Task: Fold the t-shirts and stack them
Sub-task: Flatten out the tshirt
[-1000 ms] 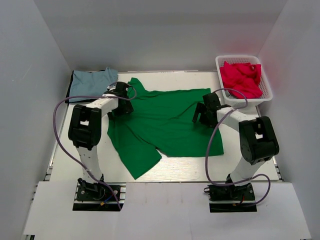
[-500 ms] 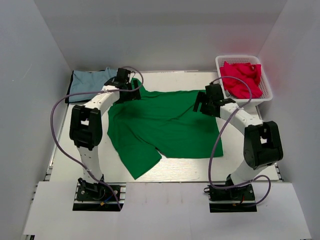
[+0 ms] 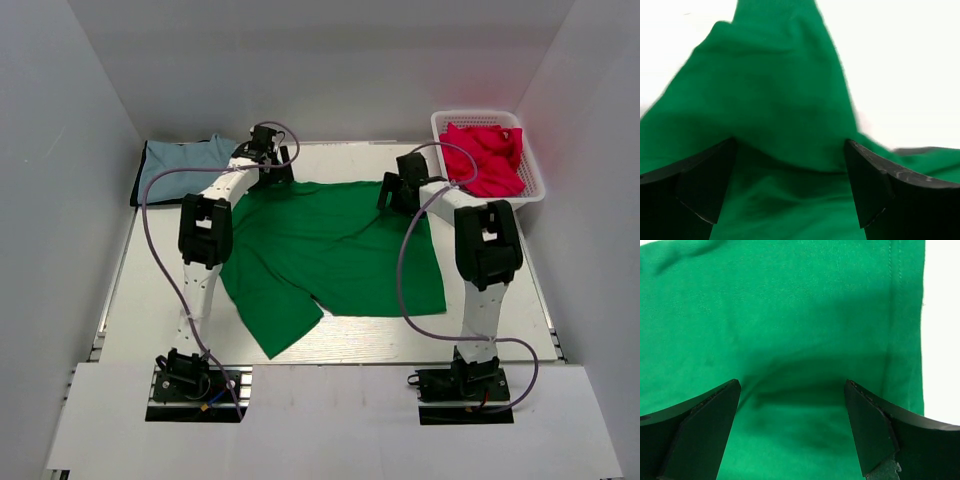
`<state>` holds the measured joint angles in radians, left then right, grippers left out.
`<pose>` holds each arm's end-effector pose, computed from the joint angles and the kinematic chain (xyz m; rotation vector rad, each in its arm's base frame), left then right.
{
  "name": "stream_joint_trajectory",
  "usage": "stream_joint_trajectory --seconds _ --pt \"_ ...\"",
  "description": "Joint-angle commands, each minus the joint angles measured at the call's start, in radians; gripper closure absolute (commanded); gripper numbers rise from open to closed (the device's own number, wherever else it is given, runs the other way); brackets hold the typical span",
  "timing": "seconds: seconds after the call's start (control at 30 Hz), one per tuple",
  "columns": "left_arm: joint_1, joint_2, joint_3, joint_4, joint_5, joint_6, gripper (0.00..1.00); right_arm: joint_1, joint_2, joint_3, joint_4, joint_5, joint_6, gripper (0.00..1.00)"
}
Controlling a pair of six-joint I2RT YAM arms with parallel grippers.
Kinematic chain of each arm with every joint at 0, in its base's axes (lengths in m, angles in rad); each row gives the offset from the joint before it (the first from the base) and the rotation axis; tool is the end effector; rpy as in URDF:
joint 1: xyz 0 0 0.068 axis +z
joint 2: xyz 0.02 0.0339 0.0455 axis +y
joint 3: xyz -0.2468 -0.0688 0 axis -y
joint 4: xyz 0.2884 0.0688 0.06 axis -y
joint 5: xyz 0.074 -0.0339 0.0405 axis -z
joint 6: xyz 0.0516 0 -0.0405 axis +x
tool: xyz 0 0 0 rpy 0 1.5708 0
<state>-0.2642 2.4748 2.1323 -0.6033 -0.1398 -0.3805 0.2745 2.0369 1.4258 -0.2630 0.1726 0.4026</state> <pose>0.5607 -0.1442 0.1243 -0.2021 2.4973 -0.0900 0.4660 0.1220 0.1219 0.2316 2.4185 0.0947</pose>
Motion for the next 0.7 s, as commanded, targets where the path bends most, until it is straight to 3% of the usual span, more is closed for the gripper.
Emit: stream_joint_trajectory --seconds 0.0,0.37,0.5,0.67 --pt "0.000 0.015 0.017 0.048 0.051 -0.043 0.00 -0.015 0.035 0.085 -0.007 0.016 -0.013 0.10" --pt "0.029 0.190 0.180 0.105 0.110 -0.087 0.00 -0.067 0.288 0.372 -0.097 -0.019 -0.020 0.10" --pt "0.039 0.179 0.169 0.168 0.131 -0.060 0.00 -0.075 0.328 0.430 -0.070 -0.044 -0.048 0.10" --pt "0.039 0.099 0.160 0.159 0.131 0.009 0.00 -0.069 0.273 0.423 -0.019 -0.039 -0.203 0.10"
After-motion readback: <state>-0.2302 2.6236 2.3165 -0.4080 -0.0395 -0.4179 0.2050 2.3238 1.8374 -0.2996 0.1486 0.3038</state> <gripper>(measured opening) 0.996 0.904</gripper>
